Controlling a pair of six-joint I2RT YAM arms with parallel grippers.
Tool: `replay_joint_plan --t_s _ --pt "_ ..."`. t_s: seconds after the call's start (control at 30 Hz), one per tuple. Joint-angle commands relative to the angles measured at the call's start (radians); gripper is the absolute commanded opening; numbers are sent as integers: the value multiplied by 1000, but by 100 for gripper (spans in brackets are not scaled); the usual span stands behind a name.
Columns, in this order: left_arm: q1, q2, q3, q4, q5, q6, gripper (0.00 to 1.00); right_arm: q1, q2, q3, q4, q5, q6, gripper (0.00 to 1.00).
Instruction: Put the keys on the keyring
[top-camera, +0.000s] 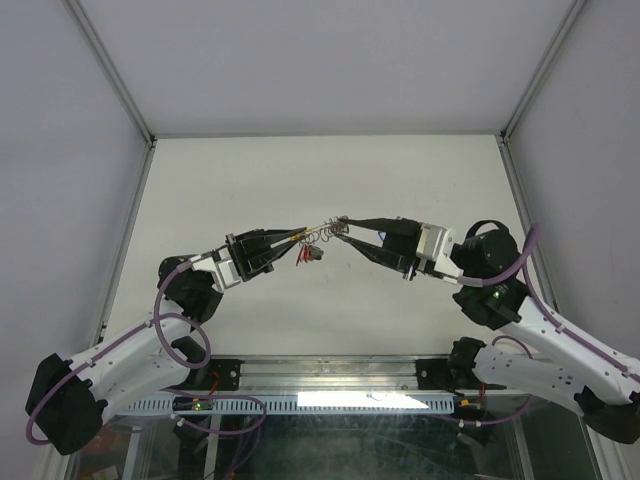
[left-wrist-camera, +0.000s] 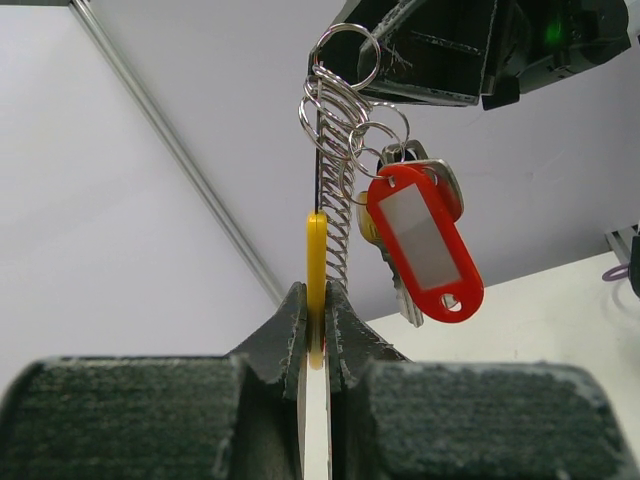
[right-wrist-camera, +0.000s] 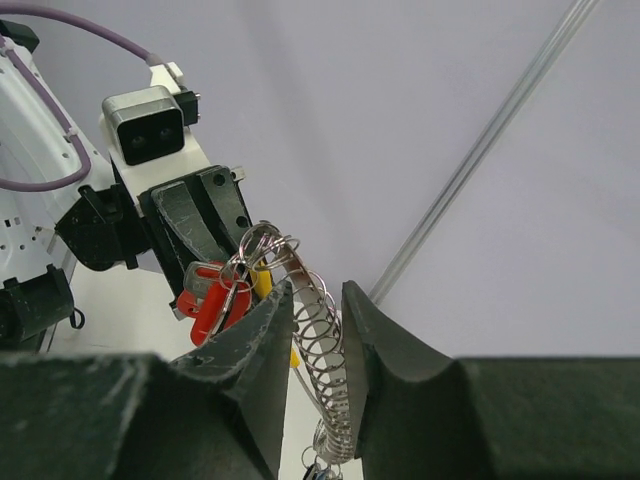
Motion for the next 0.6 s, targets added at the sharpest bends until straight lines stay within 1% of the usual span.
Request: replay_joint_plan --t_s 0.0,0.17,0.3,0.4,0.57 --pt "0 -29 30 8 -30 56 0 6 -31 47 -33 74 109 30" --pt "0 -36 36 -29 -68 120 0 6 -16 57 -33 133 229 32" --pt "-1 -36 41 -48 -90 153 0 7 4 63 -15 113 314 32" --pt "0 -32 46 -51 -92 164 0 7 16 74 -23 98 341 34" --pt "0 -30 50 -53 -93 171 0 7 31 76 -46 83 327 33"
